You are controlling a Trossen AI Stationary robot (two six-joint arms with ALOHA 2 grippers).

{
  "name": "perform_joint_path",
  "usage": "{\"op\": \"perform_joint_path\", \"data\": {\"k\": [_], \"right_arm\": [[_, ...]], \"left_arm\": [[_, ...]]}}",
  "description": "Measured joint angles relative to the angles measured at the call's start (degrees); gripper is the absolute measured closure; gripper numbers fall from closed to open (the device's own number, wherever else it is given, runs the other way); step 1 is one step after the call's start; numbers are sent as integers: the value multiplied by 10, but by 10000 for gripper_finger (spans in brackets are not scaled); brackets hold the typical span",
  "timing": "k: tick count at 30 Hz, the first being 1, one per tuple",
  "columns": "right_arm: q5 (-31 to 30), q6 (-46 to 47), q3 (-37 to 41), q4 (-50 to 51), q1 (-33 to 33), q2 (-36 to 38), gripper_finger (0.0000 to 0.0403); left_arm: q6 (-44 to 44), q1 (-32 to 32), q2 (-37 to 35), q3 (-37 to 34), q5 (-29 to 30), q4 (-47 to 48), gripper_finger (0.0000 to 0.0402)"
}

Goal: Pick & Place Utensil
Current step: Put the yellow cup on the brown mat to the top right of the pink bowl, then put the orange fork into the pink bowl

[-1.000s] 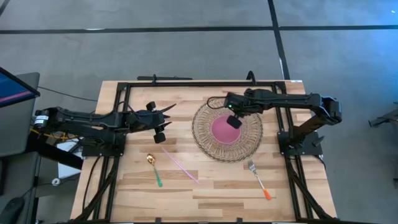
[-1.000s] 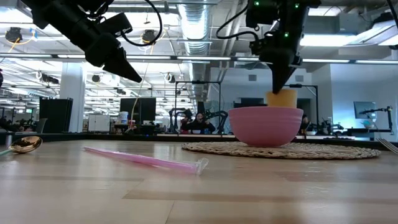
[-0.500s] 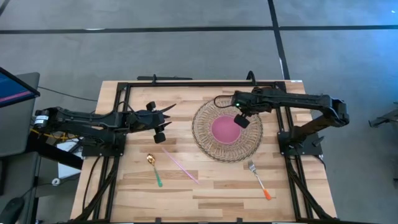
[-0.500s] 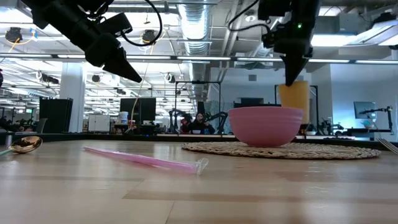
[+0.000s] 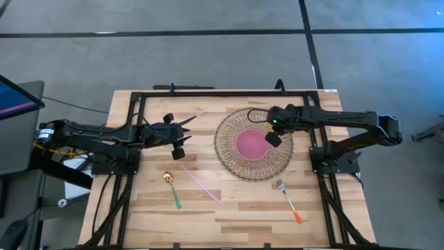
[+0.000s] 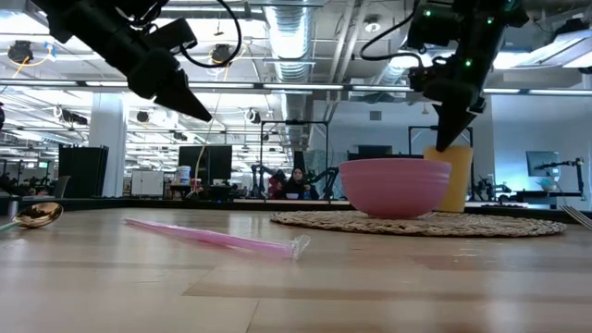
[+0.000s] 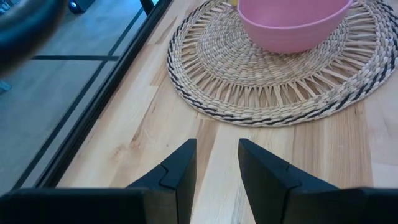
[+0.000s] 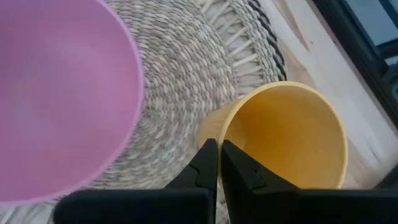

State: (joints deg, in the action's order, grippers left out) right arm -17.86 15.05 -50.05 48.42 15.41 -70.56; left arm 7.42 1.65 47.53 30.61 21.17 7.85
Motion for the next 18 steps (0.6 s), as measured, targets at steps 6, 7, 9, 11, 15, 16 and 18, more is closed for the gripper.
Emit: {"op": "perform_joint_path", "data": {"k": [6, 7, 9, 11, 15, 16, 18], "right_arm": [[-2, -4, 11, -21, 5, -10, 395], [-1, -5, 11, -24, 5, -10, 392], [-1, -4, 11, -28, 4, -12, 382], [-1, -5, 12, -27, 4, -12, 370], [-1, -6, 12, -27, 4, -12, 342], [-1, -6, 12, -27, 4, -12, 336], [-2, -6, 12, -27, 4, -12, 324]], "left_arm": [[0, 0, 0, 0, 0, -8, 282], [0, 0, 0, 0, 0, -9, 282], [0, 0, 0, 0, 0, -10, 282], [1, 0, 0, 0, 0, -12, 282], [2, 0, 0, 0, 0, -14, 282], [2, 0, 0, 0, 0, -15, 282], [2, 0, 0, 0, 0, -15, 282]]}}
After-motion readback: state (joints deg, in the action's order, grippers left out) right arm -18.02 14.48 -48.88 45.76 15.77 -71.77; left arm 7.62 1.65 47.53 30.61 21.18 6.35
